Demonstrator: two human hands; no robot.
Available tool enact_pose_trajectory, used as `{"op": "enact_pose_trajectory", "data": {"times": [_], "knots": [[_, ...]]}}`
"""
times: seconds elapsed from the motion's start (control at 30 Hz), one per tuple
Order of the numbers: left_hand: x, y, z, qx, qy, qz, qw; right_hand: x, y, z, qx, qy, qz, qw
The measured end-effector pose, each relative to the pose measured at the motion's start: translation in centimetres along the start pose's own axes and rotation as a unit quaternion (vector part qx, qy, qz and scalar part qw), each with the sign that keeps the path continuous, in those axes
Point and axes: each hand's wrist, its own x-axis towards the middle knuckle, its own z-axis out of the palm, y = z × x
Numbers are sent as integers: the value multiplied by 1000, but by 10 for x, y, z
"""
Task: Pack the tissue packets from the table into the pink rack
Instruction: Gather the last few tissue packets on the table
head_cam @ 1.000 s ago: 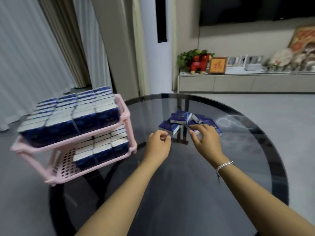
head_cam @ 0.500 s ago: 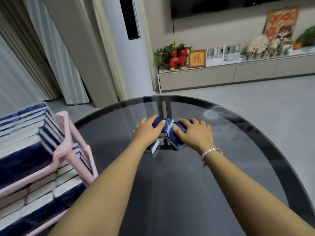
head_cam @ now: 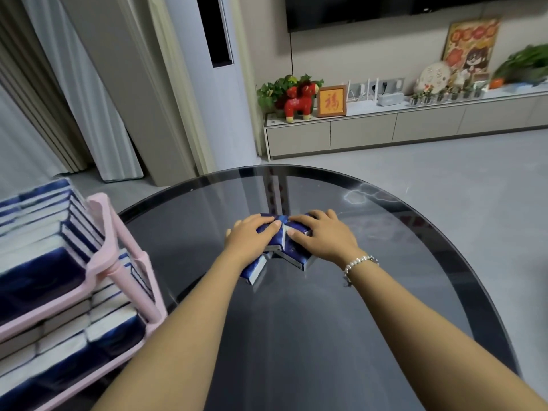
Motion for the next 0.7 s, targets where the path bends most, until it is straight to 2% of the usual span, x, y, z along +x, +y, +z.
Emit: {"op": "enact_pose_trajectory", "data": {"times": [0.47, 0.6, 0.7], "knots": [[-185, -6, -5, 27, 42, -102, 994, -138, -46, -3, 18, -69, -104, 992], [-221, -9, -11, 19, 43, -113, 992, -167, -58, -4, 88, -89, -95, 988], [-236, -10, -16, -10, 45, -118, 992, -174, -63, -9, 158, -126, -50, 978]]}}
